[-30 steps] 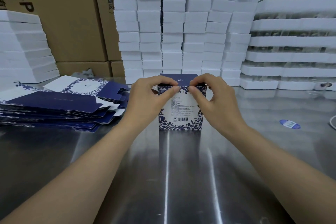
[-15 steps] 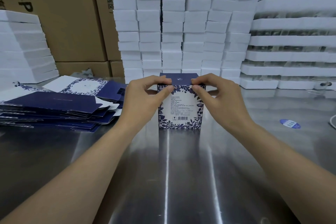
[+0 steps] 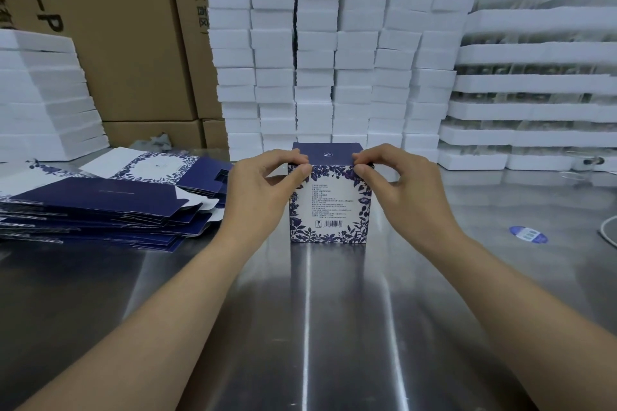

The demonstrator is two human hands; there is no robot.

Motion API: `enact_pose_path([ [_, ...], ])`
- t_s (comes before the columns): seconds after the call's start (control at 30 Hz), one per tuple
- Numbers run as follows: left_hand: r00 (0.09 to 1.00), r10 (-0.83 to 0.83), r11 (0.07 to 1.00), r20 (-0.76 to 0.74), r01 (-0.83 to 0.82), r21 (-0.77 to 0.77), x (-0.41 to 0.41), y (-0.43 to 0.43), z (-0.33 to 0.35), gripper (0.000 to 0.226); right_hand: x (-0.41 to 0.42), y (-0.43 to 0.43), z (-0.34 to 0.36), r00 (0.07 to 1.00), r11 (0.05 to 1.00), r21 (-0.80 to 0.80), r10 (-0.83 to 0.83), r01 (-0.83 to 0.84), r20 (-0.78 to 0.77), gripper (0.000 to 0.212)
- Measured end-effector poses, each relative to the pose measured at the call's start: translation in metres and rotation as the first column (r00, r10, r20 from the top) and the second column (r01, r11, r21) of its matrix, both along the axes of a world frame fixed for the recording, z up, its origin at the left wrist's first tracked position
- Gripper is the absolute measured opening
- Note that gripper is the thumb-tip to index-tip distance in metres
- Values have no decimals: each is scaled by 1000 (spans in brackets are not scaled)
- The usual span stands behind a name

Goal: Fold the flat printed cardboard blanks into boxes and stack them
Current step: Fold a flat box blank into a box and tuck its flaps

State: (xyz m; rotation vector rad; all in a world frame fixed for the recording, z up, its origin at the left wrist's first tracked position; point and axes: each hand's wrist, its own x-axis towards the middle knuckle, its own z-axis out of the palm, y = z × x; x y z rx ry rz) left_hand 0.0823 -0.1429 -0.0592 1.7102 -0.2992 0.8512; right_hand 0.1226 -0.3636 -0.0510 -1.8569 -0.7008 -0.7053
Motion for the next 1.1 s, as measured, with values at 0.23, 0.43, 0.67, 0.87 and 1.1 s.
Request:
enact_pose_path([
  [0.23,999,-44,994,4,44,-97,2,2,-2,12,5,-2,-9,998,996,73,54,-52,-20,9],
  [0.43,999,-32,991,-2,31,-126,8,2,-2,14,13,1,-13,982,965,233,149,-119,-114,11],
  [0.67,994,-67,970,-83,45,-240,7,2,-3,12,14,-1,-14,950,921,347,253,-177,-185,9],
  [0.87,995,-43,961,-87,17,-275,5,-2,0,4,10,2,-9,952,911,389,230,-138,-200,6],
  [1.1,999,6,990,39,0,-144,0,-16,0,41,5,5,-9,991,943,325,103,-71,-83,40],
])
